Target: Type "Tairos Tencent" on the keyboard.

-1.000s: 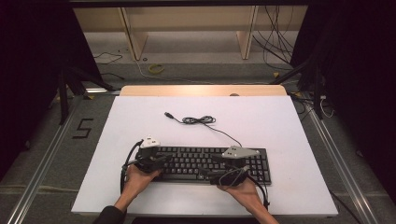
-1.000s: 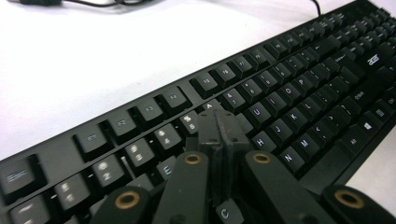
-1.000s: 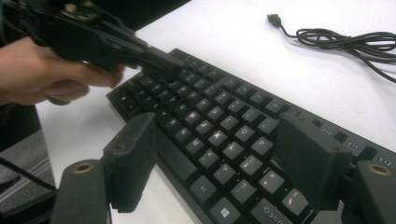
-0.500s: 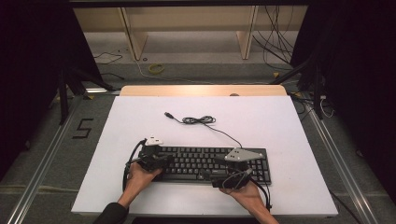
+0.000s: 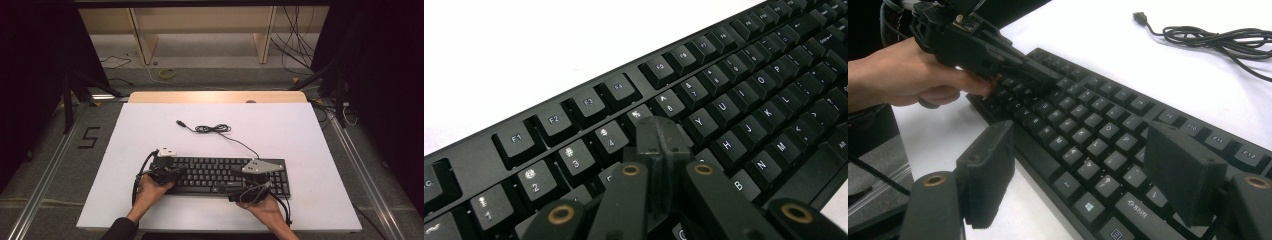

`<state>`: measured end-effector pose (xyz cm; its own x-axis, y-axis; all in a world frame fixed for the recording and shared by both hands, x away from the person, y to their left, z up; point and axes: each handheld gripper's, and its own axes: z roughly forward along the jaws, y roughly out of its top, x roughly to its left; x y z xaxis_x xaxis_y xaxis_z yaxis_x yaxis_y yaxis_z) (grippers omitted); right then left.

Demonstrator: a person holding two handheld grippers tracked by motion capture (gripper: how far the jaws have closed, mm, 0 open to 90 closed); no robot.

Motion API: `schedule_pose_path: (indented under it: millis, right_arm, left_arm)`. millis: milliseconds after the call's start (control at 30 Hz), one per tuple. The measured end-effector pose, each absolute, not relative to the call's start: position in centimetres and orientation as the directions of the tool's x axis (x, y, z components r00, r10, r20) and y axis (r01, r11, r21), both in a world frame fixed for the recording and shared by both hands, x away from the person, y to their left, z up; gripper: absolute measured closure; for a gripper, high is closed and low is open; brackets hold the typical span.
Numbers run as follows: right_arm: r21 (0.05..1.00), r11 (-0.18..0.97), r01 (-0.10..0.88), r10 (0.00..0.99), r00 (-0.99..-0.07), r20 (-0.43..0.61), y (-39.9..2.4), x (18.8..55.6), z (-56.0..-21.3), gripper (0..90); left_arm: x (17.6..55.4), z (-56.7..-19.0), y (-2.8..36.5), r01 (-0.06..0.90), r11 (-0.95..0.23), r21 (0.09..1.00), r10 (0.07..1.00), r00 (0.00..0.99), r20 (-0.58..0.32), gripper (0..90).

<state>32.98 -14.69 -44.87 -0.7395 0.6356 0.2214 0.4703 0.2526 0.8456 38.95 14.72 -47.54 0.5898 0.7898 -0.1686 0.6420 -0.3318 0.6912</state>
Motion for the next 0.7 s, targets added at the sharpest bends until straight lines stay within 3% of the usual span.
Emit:
schedule_pose_path:
  millis: [133,467,700]
  right_arm:
    - [0.845,0.252,0.471,0.637,-0.738,0.222,-14.6,33.1,-44.9,29.5]
    - [0.844,0.248,0.475,0.644,-0.732,0.223,-14.7,33.4,-45.0,29.6]
    - [0.846,0.243,0.475,0.648,-0.729,0.222,-14.6,33.7,-44.9,30.8]
  left_arm:
    - [38.8,-47.3,14.8,0.639,-0.31,0.704,0.793,0.582,-0.179,88.7]
    - [38.4,-46.0,15.9,0.63,-0.25,0.735,0.782,0.579,-0.231,75.5]
    - [38.2,-45.7,16.6,0.637,-0.213,0.741,0.767,0.579,-0.277,60.9]
